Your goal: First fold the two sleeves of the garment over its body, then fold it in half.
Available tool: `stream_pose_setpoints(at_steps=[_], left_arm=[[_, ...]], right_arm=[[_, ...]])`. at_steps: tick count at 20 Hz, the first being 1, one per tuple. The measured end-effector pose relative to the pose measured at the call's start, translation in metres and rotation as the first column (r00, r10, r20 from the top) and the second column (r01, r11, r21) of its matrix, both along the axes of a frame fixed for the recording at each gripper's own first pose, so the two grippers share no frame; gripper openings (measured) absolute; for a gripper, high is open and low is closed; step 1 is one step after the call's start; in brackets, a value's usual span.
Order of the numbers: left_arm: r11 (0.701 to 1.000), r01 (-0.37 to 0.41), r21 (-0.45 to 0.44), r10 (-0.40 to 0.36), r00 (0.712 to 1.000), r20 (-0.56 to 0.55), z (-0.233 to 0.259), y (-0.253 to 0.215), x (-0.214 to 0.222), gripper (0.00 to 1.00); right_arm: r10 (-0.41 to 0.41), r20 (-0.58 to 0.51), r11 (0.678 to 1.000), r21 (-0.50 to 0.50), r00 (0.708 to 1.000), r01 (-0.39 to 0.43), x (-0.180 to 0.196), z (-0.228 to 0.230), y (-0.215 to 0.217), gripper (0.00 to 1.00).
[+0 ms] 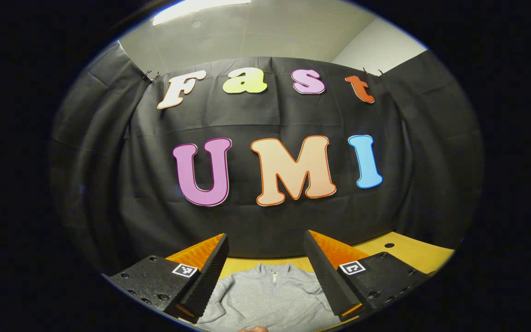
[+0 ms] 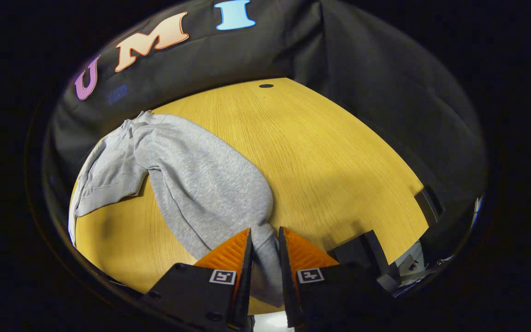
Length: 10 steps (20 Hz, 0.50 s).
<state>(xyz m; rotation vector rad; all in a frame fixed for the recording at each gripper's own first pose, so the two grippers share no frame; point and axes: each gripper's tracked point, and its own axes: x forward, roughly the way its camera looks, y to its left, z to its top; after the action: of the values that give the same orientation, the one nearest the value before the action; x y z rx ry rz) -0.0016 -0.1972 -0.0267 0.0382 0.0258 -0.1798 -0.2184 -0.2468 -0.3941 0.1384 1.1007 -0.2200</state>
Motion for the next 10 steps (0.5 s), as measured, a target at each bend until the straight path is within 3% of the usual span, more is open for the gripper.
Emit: stream_pose_setpoints(at_steps=[1,3,9,10], left_arm=[[1.000,-0.002,-0.004,0.002,1.000,-0.001,0.000,0.000,0.000,0.95],[1.000,0.002,-0.003,-0.002,1.000,-0.008,-0.004,0.001,0.001,0.95],[1.000,-0.019,-0.003,0.019,1.000,-0.008,-0.005,0.037,0.008,0.95],[1.000,-0.025,-0.004,0.025,1.000,-0.007,-0.005,0.045,0.008,1.00]], right_arm=[[-0.023,0.002,1.000,0.007,1.000,0.023,0.001,-0.003,0.001,0.15],[-0.082,-0.012,0.995,0.057,0.997,0.083,0.001,-0.001,0.008,0.07],[-0.201,-0.021,0.973,0.113,0.979,0.202,0.014,0.010,0.021,0.07],[-0.215,-0.007,0.969,0.121,0.977,0.214,0.023,0.016,0.024,0.07]])
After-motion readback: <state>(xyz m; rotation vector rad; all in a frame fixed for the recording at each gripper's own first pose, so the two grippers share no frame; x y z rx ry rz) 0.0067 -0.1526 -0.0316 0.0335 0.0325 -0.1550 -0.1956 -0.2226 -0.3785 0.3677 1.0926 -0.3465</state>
